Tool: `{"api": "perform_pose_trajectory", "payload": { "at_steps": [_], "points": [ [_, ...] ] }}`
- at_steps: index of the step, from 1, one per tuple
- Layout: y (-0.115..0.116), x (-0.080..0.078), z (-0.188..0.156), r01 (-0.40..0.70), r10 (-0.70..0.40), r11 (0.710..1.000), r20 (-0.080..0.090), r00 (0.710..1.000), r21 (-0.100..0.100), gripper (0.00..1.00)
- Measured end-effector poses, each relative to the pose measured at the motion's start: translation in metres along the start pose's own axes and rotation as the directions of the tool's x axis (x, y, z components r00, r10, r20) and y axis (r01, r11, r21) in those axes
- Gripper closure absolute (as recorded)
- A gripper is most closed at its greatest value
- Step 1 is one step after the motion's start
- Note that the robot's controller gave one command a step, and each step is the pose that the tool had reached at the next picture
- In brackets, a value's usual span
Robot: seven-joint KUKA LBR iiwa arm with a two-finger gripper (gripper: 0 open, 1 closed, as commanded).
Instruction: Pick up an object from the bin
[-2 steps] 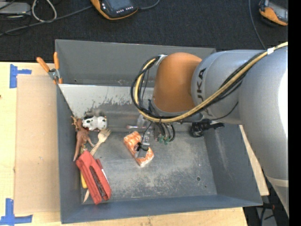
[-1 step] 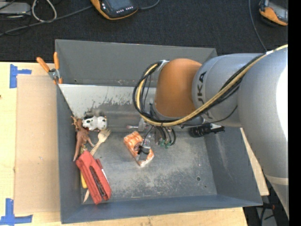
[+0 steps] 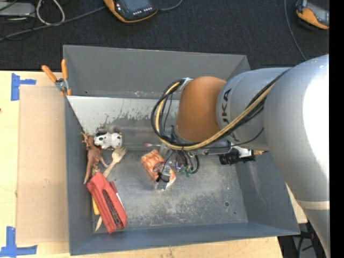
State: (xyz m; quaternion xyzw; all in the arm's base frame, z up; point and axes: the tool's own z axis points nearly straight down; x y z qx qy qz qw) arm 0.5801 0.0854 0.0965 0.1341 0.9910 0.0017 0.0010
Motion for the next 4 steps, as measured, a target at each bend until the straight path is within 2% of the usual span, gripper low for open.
{"api": "perform_pose_trajectory", "payload": {
  "at_steps": [1,2,3,4],
  "points": [
    [0.0,0.0,0.025,-0.279,0.279,0.96,0.003,0.96,-0.003,1.0],
    [0.0,0.0,0.025,-0.278,0.278,0.961,0.004,0.961,-0.003,1.0],
    [0.001,0.008,-0.032,-0.282,0.282,0.959,-0.004,0.959,0.003,1.0],
    [-0.007,0.018,-0.108,-0.273,0.273,0.962,-0.007,0.962,0.006,1.0]
  ]
}}
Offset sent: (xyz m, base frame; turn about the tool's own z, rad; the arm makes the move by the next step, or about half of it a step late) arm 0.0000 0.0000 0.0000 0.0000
